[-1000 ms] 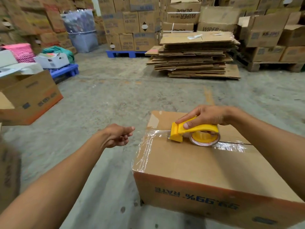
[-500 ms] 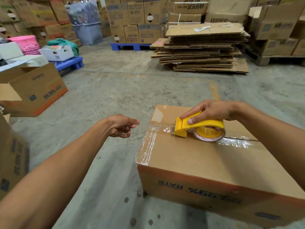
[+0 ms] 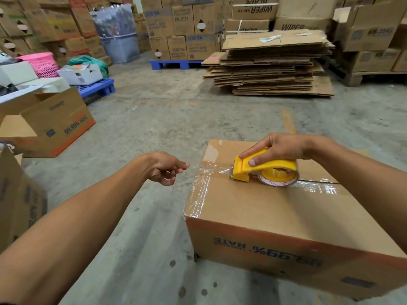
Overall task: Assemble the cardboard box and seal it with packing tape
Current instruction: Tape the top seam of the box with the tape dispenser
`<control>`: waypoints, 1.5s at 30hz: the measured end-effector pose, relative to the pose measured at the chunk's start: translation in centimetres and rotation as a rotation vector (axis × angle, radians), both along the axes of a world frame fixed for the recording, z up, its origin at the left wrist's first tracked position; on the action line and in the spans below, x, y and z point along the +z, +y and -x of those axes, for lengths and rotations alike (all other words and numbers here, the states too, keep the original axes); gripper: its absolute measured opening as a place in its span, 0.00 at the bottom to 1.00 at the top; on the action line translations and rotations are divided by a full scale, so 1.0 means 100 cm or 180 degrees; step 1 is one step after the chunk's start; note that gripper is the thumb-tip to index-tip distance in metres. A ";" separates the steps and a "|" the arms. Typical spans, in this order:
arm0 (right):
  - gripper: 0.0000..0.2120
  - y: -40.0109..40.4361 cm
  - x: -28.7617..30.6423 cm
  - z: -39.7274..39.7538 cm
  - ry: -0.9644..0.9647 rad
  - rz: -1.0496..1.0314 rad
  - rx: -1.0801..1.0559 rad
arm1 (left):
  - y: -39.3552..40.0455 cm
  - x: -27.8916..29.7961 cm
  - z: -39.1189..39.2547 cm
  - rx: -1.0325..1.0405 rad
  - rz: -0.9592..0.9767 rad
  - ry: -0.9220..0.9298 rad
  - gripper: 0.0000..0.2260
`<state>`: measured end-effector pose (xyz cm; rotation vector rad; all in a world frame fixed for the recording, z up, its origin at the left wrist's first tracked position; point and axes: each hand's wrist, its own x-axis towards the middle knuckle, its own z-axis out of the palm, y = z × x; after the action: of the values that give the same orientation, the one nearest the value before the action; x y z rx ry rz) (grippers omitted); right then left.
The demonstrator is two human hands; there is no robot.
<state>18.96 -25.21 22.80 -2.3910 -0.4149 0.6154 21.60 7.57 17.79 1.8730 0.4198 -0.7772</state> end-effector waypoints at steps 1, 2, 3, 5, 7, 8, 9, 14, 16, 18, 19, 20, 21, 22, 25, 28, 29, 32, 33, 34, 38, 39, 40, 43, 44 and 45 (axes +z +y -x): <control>0.18 0.000 0.001 0.000 -0.0001 0.0004 0.0008 | 0.000 0.000 0.000 -0.0004 -0.0061 -0.0320 0.04; 0.18 0.000 0.003 0.001 0.0001 0.0005 0.0025 | -0.001 0.001 0.000 -0.0032 -0.0125 -0.0675 0.05; 0.19 0.000 0.005 0.002 -0.0002 0.0009 0.0042 | -0.002 0.003 -0.001 -0.0046 -0.0183 -0.1018 0.06; 0.21 -0.001 0.008 0.002 -0.0031 -0.0013 0.0058 | -0.005 0.007 -0.004 0.0021 -0.0209 -0.1538 0.07; 0.24 -0.002 0.009 0.003 -0.0057 -0.0121 0.0035 | -0.006 0.009 -0.010 0.0098 -0.0199 -0.1826 0.06; 0.24 -0.002 0.008 0.003 -0.0067 -0.0188 0.0023 | -0.005 0.007 -0.012 0.0115 -0.0234 -0.1937 0.06; 0.24 -0.002 0.008 0.002 -0.0078 -0.0242 0.0011 | -0.004 0.004 -0.014 0.0130 -0.0281 -0.2047 0.06; 0.22 0.001 0.010 -0.002 -0.0079 -0.0222 0.0013 | -0.004 -0.022 -0.016 0.0281 -0.0422 -0.2329 0.07; 0.20 0.003 0.013 -0.004 -0.0046 -0.0158 0.0031 | -0.004 -0.030 -0.015 0.0357 -0.0352 -0.2309 0.07; 0.20 0.005 0.013 -0.008 -0.0015 -0.0088 0.0058 | -0.004 -0.036 -0.015 0.0408 -0.0250 -0.2229 0.07; 0.20 0.006 0.013 -0.009 -0.0001 -0.0066 0.0062 | -0.004 -0.038 -0.015 0.0432 -0.0195 -0.2179 0.07; 0.19 0.007 0.011 -0.011 0.0006 -0.0053 0.0063 | -0.003 -0.040 -0.015 0.0458 -0.0145 -0.2127 0.07; 0.19 0.008 0.010 -0.012 0.0007 -0.0042 0.0069 | -0.002 -0.043 -0.015 0.0486 -0.0095 -0.2074 0.06; 0.18 0.009 0.008 -0.013 0.0005 -0.0027 0.0068 | -0.001 -0.045 -0.014 0.0507 -0.0046 -0.2015 0.06; 0.17 0.012 0.003 -0.015 0.0011 0.0003 0.0091 | 0.002 -0.055 -0.010 0.0525 0.0074 -0.1838 0.06; 0.17 0.012 0.000 -0.017 0.0026 0.0018 0.0110 | -0.001 -0.064 -0.006 0.0550 0.0121 -0.1753 0.05; 0.17 0.012 -0.001 -0.018 0.0015 0.0014 0.0105 | -0.002 -0.066 -0.005 0.0575 0.0154 -0.1745 0.05; 0.17 0.011 -0.001 -0.019 0.0013 -0.0001 0.0099 | -0.009 -0.074 -0.001 0.0684 0.0348 -0.1577 0.05; 0.17 0.010 -0.002 -0.019 0.0008 -0.0005 0.0109 | -0.012 -0.078 0.002 0.0751 0.0460 -0.1469 0.05; 0.17 0.010 -0.003 -0.020 0.0005 0.0001 0.0120 | -0.016 -0.080 0.006 0.0834 0.0574 -0.1354 0.05; 0.16 0.011 -0.006 -0.022 0.0009 0.0044 0.0148 | -0.029 -0.093 0.020 0.1059 0.0945 -0.1046 0.06; 0.16 0.012 -0.006 -0.022 -0.0004 0.0050 0.0148 | -0.031 -0.094 0.022 0.1081 0.1014 -0.1007 0.05; 0.16 0.013 -0.005 -0.022 -0.0013 0.0060 0.0145 | -0.034 -0.094 0.025 0.1113 0.1071 -0.0973 0.05; 0.17 0.014 -0.004 -0.020 0.0002 0.0078 0.0140 | -0.042 -0.093 0.028 0.1124 0.1136 -0.0995 0.05; 0.17 0.014 -0.003 -0.020 0.0012 0.0091 0.0133 | -0.044 -0.092 0.030 0.1046 0.1045 -0.1059 0.05; 0.18 0.015 -0.003 -0.019 0.0024 0.0108 0.0124 | -0.045 -0.092 0.032 0.0998 0.1022 -0.1097 0.06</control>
<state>20.91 -23.66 22.53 -2.4171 -0.4521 0.6536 18.43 3.03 8.59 1.5505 0.3347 -0.2822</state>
